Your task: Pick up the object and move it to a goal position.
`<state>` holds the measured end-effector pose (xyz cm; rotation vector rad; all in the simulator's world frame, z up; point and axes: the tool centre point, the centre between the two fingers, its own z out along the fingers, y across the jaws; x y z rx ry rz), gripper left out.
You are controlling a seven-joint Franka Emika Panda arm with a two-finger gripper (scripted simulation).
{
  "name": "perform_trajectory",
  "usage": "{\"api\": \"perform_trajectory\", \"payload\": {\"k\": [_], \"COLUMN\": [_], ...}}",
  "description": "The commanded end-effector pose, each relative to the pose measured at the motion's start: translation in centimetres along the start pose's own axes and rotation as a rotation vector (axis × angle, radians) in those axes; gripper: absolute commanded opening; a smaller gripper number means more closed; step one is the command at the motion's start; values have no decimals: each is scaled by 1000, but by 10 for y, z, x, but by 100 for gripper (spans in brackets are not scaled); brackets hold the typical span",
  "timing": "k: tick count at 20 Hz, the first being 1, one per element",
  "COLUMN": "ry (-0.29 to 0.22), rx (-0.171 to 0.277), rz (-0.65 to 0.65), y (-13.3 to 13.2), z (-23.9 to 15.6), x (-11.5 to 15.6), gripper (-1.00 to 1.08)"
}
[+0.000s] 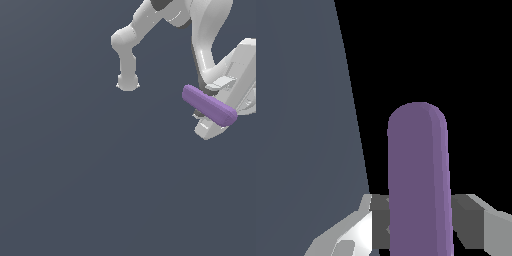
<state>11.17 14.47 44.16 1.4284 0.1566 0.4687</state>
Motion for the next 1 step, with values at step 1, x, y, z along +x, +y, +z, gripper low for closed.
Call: {"api": "perform_trajectory", "payload": {"k": [1], "ry": [6], "rx": [-6], "rz": [-5], "y": [0], "z": [-2], "x": [1], "gripper": [-100]}}
